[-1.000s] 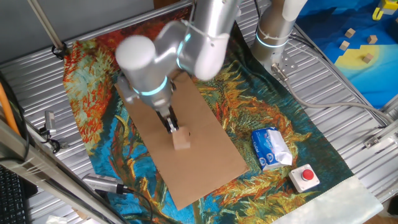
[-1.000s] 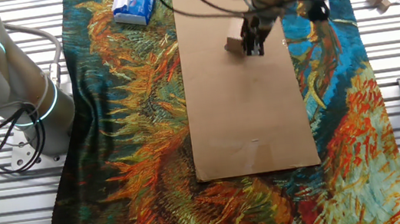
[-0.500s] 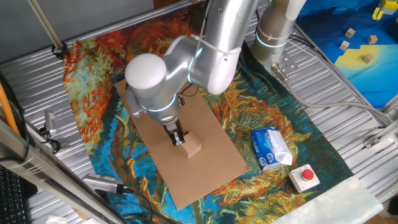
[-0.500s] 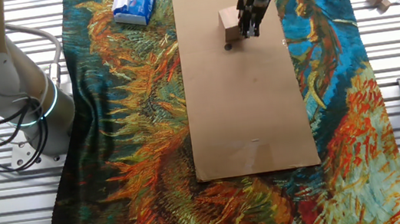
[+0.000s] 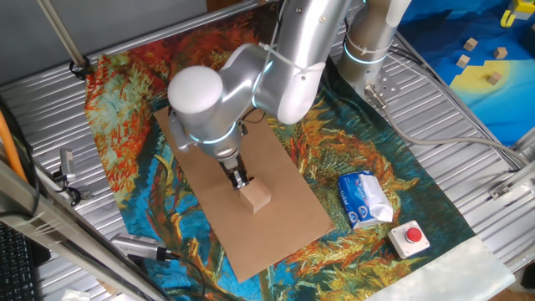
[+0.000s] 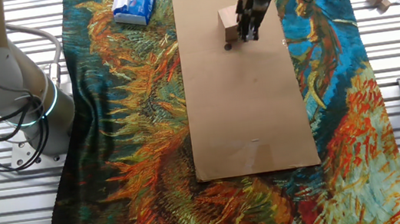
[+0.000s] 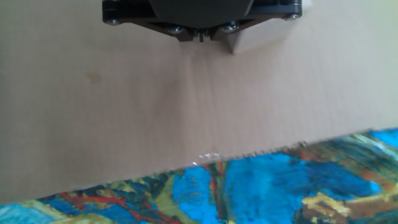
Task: Use the gripper to push the small block from left to right
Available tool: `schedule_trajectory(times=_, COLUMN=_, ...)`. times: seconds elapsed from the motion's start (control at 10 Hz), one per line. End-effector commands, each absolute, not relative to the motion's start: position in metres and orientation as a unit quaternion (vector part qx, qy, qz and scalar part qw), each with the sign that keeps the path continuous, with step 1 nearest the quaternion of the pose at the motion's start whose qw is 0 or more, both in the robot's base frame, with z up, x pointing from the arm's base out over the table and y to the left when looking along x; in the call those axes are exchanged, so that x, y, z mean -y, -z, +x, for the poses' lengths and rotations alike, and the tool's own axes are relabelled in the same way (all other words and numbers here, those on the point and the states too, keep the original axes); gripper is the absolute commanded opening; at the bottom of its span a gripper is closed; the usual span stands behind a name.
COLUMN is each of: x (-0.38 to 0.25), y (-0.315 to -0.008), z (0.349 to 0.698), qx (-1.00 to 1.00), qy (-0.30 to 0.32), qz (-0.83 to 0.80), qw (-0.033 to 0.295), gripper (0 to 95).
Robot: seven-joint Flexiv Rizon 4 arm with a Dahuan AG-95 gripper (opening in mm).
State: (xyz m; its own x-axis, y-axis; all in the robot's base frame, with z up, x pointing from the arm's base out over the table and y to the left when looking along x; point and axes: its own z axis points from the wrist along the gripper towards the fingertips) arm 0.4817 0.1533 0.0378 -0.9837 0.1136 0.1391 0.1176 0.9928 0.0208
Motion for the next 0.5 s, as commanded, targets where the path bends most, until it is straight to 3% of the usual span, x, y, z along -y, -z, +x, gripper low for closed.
schedule_trajectory(times=0.1, x=-0.1437, y=-0.0367, z=0.4714, qx=0.997, qy=0.015, qz=-0.044, qw=0.068, gripper=0.0)
schedule_trajectory(times=0.5, x=-0.1397, y=-0.0354, z=0.4644, qx=0.997, qy=0.014, qz=-0.041, qw=0.069, gripper=0.0)
